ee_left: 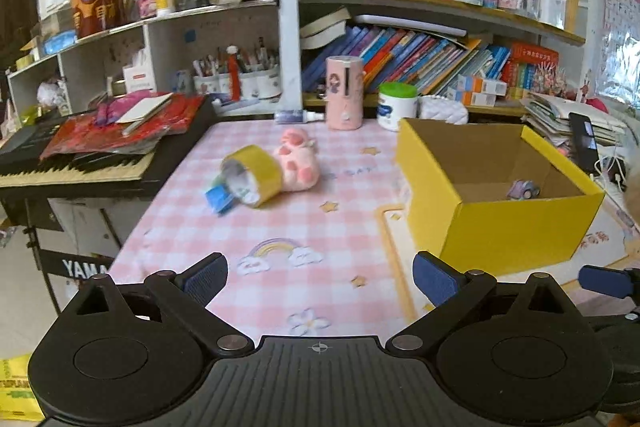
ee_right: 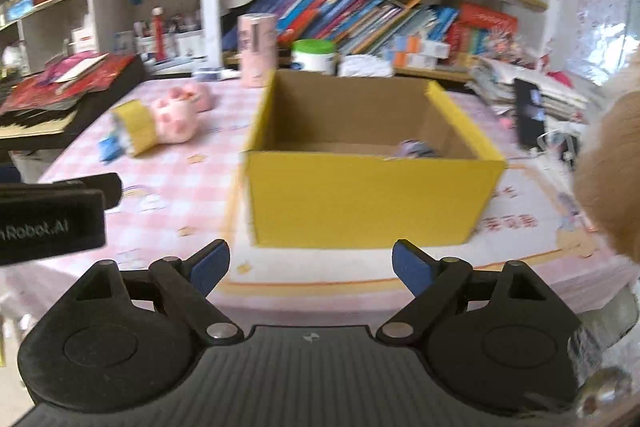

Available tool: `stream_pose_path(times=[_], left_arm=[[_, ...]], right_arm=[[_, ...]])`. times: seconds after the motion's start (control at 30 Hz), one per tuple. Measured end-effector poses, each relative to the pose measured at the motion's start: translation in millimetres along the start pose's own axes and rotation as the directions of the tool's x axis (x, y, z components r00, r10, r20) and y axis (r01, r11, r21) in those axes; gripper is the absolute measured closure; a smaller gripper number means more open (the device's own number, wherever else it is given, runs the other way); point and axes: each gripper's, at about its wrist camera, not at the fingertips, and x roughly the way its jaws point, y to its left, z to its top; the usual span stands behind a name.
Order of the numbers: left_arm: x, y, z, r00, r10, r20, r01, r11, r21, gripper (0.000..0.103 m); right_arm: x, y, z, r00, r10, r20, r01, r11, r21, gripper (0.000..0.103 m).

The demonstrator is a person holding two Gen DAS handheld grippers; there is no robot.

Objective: Organize objects
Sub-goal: 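Withdraw both grippers from the box toward the tape roll and plush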

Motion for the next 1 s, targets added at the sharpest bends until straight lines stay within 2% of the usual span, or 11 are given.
stream_pose_path(times=[0.27,0.6,1.0], left_arm=[[-22.0,47.6,-15.0,0.998,0.054,-0.012,-0.055,0.998,-0.028,0.003],[-35.0,96.6,-25.2,0.995,0.091,-0.036,-0.094,0.991,-0.090,0.003],[-18.0,119.0,-25.9,0.994,0.088,-0.069,-0.097,0.985,-0.144,0.003]], right_arm=[[-11.6,54.7,-7.8,0.997,0.081,-0.014,-0.081,0.996,-0.021,0.013],[-19.4,106.5,-7.9,0.990,0.139,-0.020,-0.140,0.988,-0.060,0.013],[-11.8,130.1,-1.3,0.988,0.154,-0.028,-0.156,0.982,-0.107,0.012]])
